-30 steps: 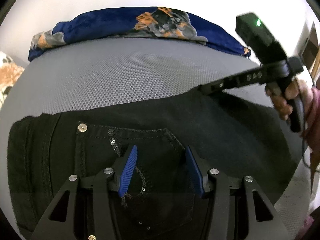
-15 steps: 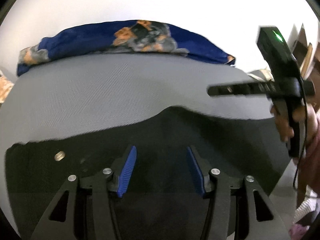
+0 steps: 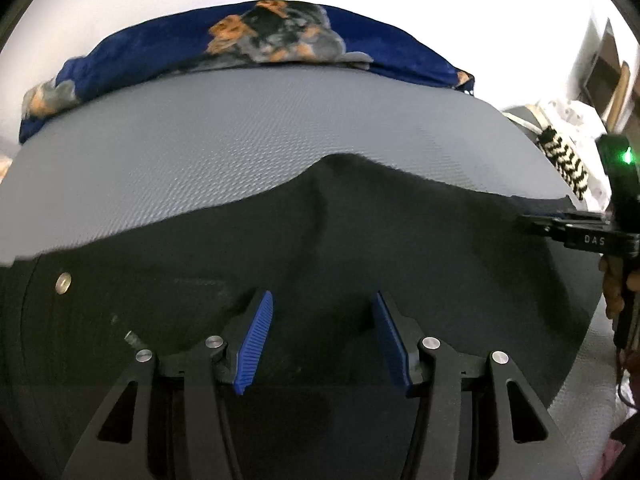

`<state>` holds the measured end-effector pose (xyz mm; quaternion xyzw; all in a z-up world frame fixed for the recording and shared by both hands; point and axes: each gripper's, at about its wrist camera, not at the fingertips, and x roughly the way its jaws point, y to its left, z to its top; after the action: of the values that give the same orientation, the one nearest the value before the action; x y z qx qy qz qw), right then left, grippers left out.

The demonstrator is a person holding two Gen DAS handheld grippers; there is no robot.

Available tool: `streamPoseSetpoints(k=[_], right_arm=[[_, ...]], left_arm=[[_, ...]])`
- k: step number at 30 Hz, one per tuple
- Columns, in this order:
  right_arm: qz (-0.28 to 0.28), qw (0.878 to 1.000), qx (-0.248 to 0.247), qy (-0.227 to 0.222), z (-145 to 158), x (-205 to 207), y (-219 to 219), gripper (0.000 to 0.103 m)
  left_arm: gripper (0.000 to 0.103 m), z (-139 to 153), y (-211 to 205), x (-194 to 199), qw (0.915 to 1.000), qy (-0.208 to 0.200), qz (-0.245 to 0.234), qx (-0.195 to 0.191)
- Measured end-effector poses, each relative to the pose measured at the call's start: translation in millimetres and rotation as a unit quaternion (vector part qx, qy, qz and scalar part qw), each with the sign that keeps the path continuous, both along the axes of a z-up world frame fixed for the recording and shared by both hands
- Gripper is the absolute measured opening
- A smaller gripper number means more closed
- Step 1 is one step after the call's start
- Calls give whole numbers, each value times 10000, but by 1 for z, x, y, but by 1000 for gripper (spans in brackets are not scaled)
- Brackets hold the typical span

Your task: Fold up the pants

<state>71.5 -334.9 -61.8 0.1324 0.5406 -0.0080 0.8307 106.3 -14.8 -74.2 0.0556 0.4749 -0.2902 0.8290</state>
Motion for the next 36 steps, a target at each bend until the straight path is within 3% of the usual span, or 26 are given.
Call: streamPoseSetpoints(k=[1,6,9,13,15,19,21,26,33,36], right_arm=[[-90,10000,-25,-22,-2,-7,-9,24],[-504,9987,99,-68,-6,-26,-41,24],[-639,9976,220,-128,-7,-29,-45,27],[-526,9985,24,-130,-4,-27,-36,33],[-500,9986,74,-142,-1,-27,-36,33],[-580,9967,500,-262,8,-36,-49,48],[-596,9951,719,-332,13,-42,-59,49],[-926,9836,1490,-426,18,-69,-107,49],[-1516,9730,1736,-119,13,-118,-189,50],[-1749,9719,1574,89,11,-139,-224,50]], left_arm=[[53,1,3,-1,10000,18,-15,-47],[54,0,-5,-4,9998,-144,55,157],[58,0,-14,-10,9985,-362,57,402],[60,2,-23,-12,9966,-439,156,676],[60,5,-25,-15,9970,-383,229,628],[61,11,-30,-23,9981,-260,259,492],[62,15,-36,-28,9987,-219,197,415],[63,22,-58,-42,9994,-177,-107,294],[63,23,-86,-52,9978,-165,-496,398],[63,20,-96,-53,9972,-154,-576,448]])
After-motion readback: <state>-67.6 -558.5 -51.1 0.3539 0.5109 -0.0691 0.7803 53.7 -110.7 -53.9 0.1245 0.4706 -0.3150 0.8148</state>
